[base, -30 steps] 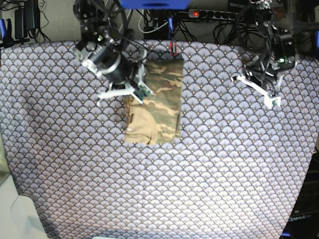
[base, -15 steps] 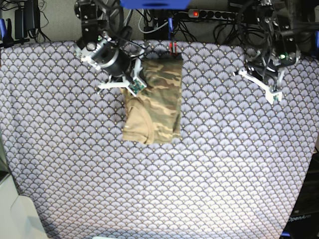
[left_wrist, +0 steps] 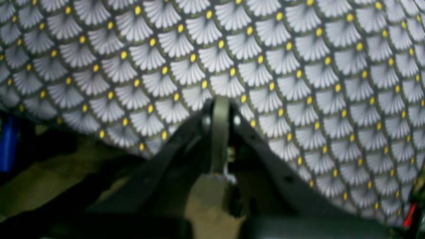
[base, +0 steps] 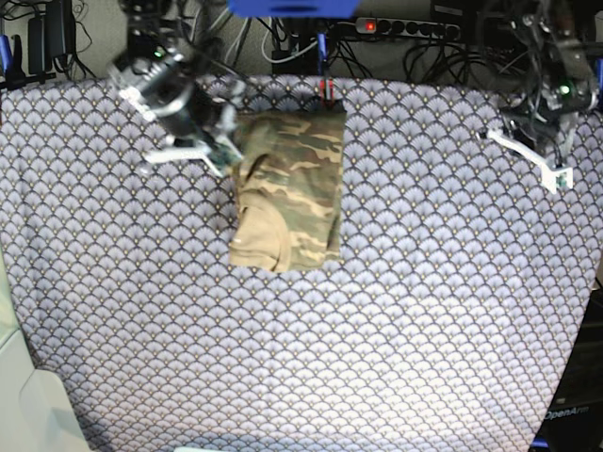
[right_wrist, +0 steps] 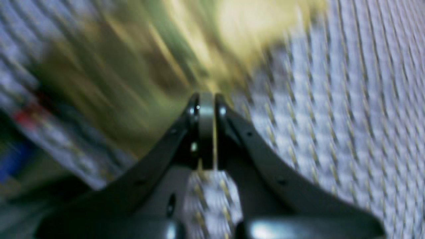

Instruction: Fold the T-shirt properly

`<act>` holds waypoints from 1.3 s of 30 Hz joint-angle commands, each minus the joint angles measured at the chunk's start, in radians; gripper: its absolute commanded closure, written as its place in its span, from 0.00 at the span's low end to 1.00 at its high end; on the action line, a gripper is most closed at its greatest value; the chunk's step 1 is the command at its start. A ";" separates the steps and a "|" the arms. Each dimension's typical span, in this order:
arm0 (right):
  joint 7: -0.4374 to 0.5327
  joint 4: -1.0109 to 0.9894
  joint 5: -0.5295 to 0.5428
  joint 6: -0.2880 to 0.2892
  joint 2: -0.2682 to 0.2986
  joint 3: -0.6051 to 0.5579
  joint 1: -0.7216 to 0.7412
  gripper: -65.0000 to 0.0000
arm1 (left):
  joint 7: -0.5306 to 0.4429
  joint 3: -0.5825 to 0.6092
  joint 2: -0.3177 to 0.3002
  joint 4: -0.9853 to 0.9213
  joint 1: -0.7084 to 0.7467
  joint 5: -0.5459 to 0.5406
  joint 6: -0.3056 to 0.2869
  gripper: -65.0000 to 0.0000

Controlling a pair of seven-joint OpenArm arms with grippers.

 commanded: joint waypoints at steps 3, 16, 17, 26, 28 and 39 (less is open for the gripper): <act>0.100 0.018 0.024 -0.002 -0.009 0.087 -0.061 1.00 | -0.014 0.001 -0.001 0.037 0.054 -0.004 -0.001 1.00; 0.426 -0.057 0.157 -0.002 -0.089 0.549 -0.253 1.00 | -0.158 -0.021 0.113 0.042 0.267 0.005 -0.222 1.00; 0.434 -0.070 0.165 -0.002 -0.089 0.571 -0.261 1.00 | -0.186 -0.018 0.116 0.037 0.288 0.005 -0.223 1.00; 0.612 -0.344 0.193 -0.002 -0.093 0.796 -0.278 1.00 | -0.448 0.131 0.123 -0.078 0.407 0.171 -0.222 1.00; 0.669 -0.392 0.194 -0.002 -0.101 0.845 -0.278 1.00 | -0.515 0.145 0.140 -0.147 0.405 0.235 -0.225 1.00; 0.953 -0.835 0.185 -0.002 -0.118 1.006 -0.271 1.00 | -0.976 0.188 0.111 -0.751 0.308 0.405 -0.226 1.00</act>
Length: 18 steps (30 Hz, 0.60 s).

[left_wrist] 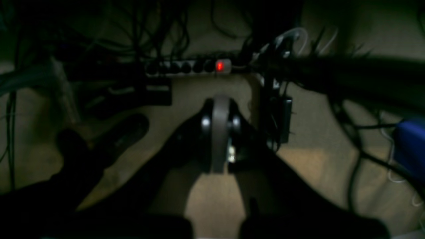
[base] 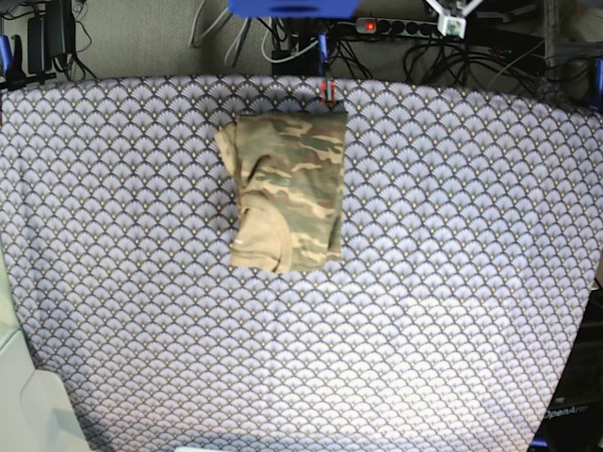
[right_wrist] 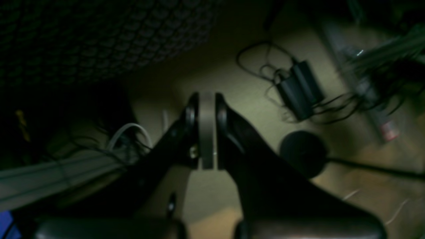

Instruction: Fold the T-shirt properly

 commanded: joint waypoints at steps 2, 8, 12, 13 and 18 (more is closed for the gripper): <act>0.067 -0.055 -0.001 0.006 0.006 0.011 -0.016 1.00 | -0.100 0.000 -0.026 -0.133 -0.037 -0.004 0.010 1.00; 0.153 -0.248 -0.093 0.006 0.017 0.134 0.065 1.00 | -0.358 0.006 -0.066 -0.612 -0.222 0.005 0.009 1.00; 0.186 -0.359 -0.207 0.006 0.029 0.240 0.130 1.00 | -0.518 0.006 -0.093 -0.907 -0.337 0.005 0.009 1.00; 0.193 -0.394 -0.241 0.006 0.045 0.267 0.150 1.00 | -0.562 0.006 -0.095 -0.979 -0.366 0.007 0.009 1.00; 0.199 -0.627 -0.434 0.006 0.137 0.333 0.250 1.00 | -0.671 0.000 -0.115 -1.155 -0.482 0.048 0.009 1.00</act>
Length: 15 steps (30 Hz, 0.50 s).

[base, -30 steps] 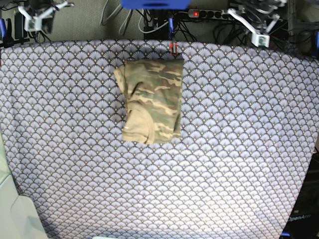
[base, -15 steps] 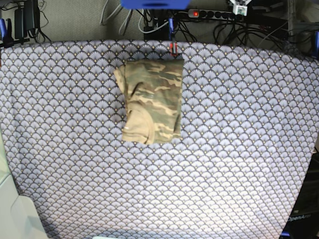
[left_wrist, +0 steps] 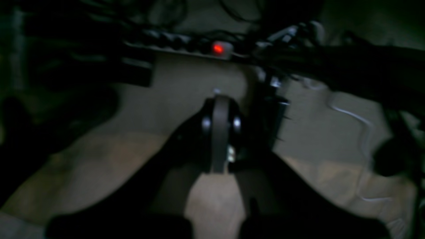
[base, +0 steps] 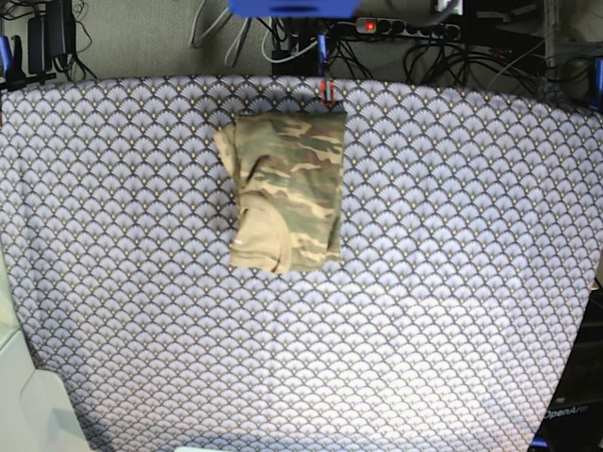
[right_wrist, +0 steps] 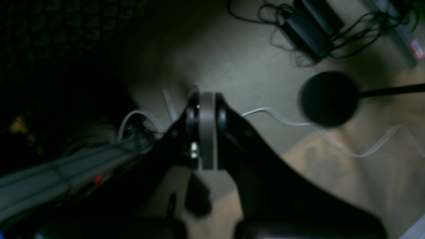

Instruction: Fold the T-shirt properly

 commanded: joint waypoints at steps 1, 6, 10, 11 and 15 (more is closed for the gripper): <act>0.014 -0.059 -0.025 0.008 0.030 0.004 0.002 1.00 | -0.019 -0.003 -0.021 0.006 -0.026 -0.011 0.009 1.00; 0.054 -0.318 -0.186 0.008 0.121 -0.025 0.057 1.00 | 0.071 -0.003 -0.016 0.006 -0.108 -0.011 0.018 1.00; 0.052 -0.375 -0.347 -0.220 0.134 -0.093 0.090 1.00 | 0.128 -0.008 0.002 0.006 -0.147 -0.014 0.021 1.00; 0.049 -0.375 -0.382 -0.309 0.124 -0.114 0.099 1.00 | 0.140 -0.008 0.004 0.006 -0.157 -0.014 0.024 1.00; -0.015 -0.378 -0.535 -0.703 0.091 -0.203 0.145 1.00 | 0.220 -0.005 0.022 0.006 -0.208 -0.010 0.183 1.00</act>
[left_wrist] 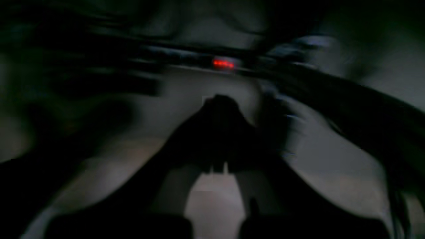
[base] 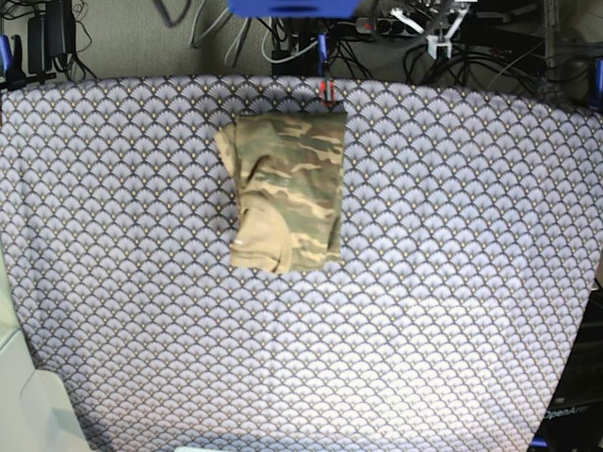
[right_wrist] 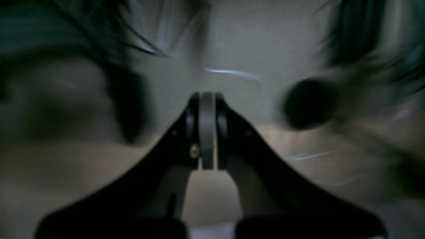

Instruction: Fold the T-shirt properly

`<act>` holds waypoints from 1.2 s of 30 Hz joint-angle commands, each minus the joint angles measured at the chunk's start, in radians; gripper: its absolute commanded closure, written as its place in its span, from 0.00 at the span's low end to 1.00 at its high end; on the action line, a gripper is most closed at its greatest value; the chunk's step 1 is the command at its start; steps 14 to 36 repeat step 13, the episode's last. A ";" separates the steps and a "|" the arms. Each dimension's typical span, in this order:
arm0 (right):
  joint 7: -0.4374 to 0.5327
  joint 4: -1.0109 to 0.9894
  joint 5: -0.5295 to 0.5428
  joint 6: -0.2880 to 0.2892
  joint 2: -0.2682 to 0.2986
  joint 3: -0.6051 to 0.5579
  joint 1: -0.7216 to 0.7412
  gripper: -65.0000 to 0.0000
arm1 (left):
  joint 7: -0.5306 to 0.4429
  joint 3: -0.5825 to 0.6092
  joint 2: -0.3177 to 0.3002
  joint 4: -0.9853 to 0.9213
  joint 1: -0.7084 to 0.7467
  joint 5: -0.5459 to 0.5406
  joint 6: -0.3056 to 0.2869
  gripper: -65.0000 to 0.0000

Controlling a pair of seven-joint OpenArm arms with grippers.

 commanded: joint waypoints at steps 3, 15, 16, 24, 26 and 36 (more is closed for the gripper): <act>-0.030 0.004 -0.073 -0.182 -0.023 -0.035 0.021 1.00 | -0.003 0.007 0.010 0.009 -0.035 0.008 0.053 1.00; -0.102 -0.096 -0.080 -0.257 -0.011 -0.041 0.107 1.00 | 0.031 0.001 0.009 0.009 -0.068 0.002 0.185 1.00; -0.102 -0.096 -0.080 -0.257 -0.011 -0.041 0.107 1.00 | 0.031 0.001 0.009 0.009 -0.068 0.002 0.185 1.00; -0.102 -0.096 -0.080 -0.257 -0.011 -0.041 0.107 1.00 | 0.031 0.001 0.009 0.009 -0.068 0.002 0.185 1.00; -0.102 -0.096 -0.080 -0.257 -0.011 -0.041 0.107 1.00 | 0.031 0.001 0.009 0.009 -0.068 0.002 0.185 1.00; -0.102 -0.096 -0.080 -0.257 -0.011 -0.041 0.107 1.00 | 0.031 0.001 0.009 0.009 -0.068 0.002 0.185 1.00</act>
